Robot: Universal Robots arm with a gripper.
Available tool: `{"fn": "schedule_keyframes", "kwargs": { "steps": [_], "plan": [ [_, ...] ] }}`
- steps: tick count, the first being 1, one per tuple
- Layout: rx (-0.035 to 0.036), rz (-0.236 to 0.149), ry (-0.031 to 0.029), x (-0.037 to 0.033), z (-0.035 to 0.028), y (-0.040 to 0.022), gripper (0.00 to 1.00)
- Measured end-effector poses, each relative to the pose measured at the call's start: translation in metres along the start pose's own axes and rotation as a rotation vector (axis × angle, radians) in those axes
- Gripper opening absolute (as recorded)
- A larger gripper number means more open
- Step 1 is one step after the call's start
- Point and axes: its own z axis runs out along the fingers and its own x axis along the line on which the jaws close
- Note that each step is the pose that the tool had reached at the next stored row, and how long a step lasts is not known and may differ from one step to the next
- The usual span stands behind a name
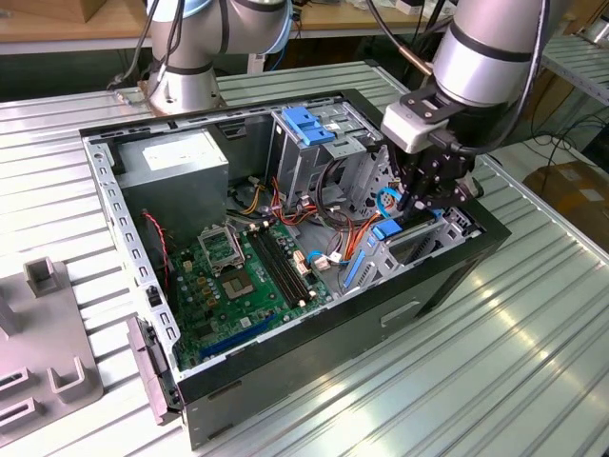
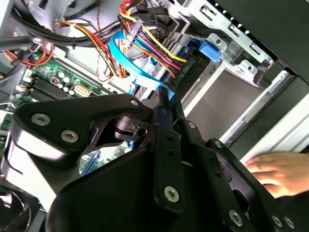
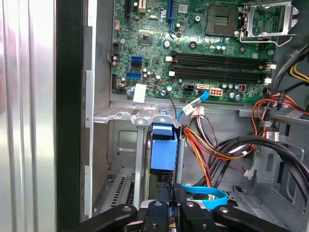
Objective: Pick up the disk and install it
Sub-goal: 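Insert the second disk wire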
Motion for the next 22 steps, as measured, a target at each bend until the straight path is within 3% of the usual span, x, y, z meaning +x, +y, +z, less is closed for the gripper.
{"fn": "schedule_keyframes", "kwargs": {
  "steps": [1, 2, 18, 20, 21, 22],
  "plan": [
    [0.0010, 0.002, -0.0144, 0.0008, 0.0000, 0.0001, 0.16],
    [0.0012, 0.002, -0.0174, 0.0011, 0.0001, 0.0001, 0.16],
    [0.0016, 0.019, -0.0174, 0.0059, 0.0024, 0.0007, 0.16],
    [0.0016, 0.019, -0.0183, 0.0060, 0.0025, 0.0007, 0.16],
    [0.0019, 0.020, -0.0244, 0.0075, 0.0035, 0.0009, 0.16],
    [0.0020, 0.020, -0.0249, 0.0079, 0.0038, 0.0010, 0.16]
  ]
}}
